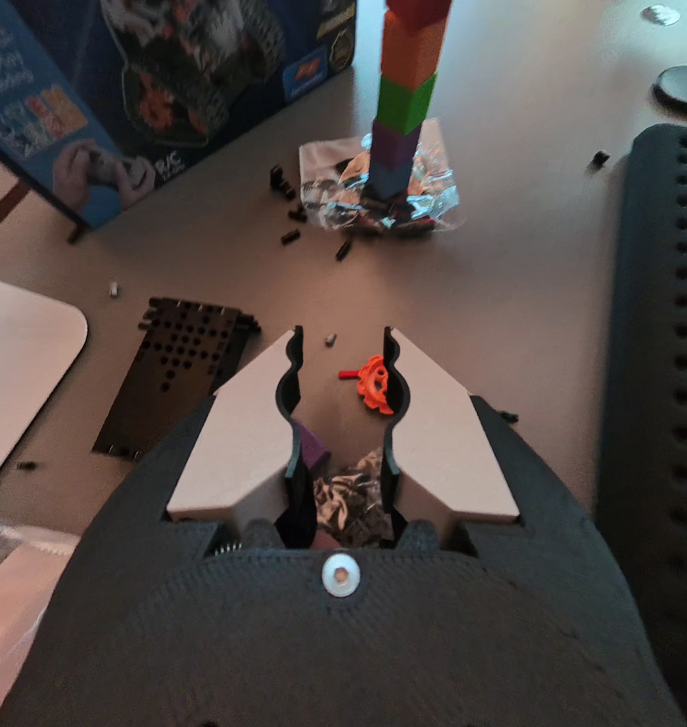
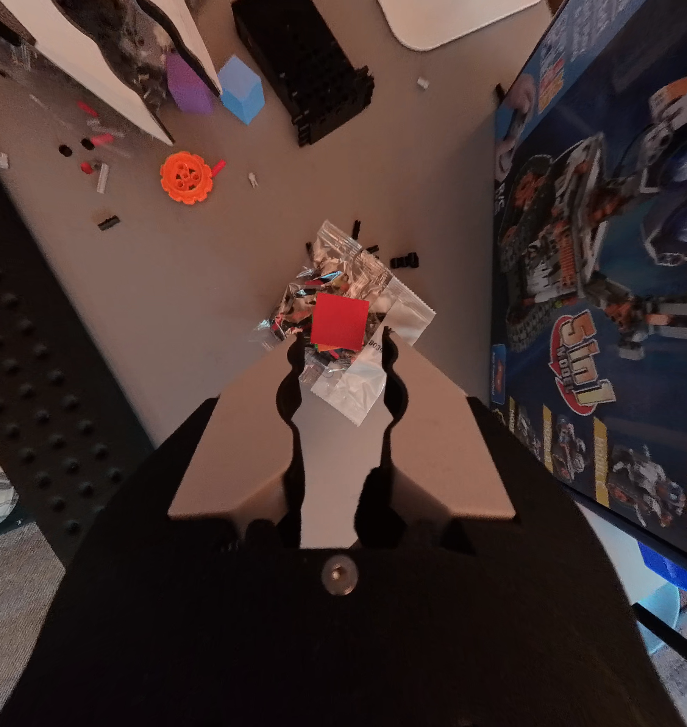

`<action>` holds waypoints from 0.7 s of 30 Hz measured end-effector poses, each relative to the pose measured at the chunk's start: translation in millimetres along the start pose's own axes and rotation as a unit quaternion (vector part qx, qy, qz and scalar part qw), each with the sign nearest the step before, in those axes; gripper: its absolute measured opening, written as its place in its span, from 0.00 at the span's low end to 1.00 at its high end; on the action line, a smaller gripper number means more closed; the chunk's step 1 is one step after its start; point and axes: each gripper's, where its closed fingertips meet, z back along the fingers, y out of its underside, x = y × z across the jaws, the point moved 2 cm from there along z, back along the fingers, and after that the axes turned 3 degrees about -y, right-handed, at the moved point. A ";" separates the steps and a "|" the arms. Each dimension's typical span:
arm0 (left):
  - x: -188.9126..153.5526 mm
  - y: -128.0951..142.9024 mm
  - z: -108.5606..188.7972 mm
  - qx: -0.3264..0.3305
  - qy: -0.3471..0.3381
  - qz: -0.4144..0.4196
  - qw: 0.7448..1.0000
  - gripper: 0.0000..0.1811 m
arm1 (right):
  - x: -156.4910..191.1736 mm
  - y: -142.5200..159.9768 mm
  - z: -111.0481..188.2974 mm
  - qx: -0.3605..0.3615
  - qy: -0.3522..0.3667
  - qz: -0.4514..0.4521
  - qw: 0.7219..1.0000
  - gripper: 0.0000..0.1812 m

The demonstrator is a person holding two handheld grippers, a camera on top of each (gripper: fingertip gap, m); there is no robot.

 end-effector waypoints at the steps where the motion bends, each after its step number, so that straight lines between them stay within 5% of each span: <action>1: 6.1 4.0 1.1 0.008 -0.011 0.004 1.000 0.22 | -0.1 -2.1 2.9 -0.010 0.005 0.000 1.000 0.22; 10: 39.3 46.9 8.0 0.130 -0.099 -0.014 0.987 0.23 | 16.5 -16.5 32.8 -0.095 0.053 0.025 0.994 0.21; 21: 46.6 48.4 -15.1 0.166 -0.159 -0.066 0.971 0.15 | 40.3 -21.2 35.3 -0.136 0.059 0.040 0.988 0.17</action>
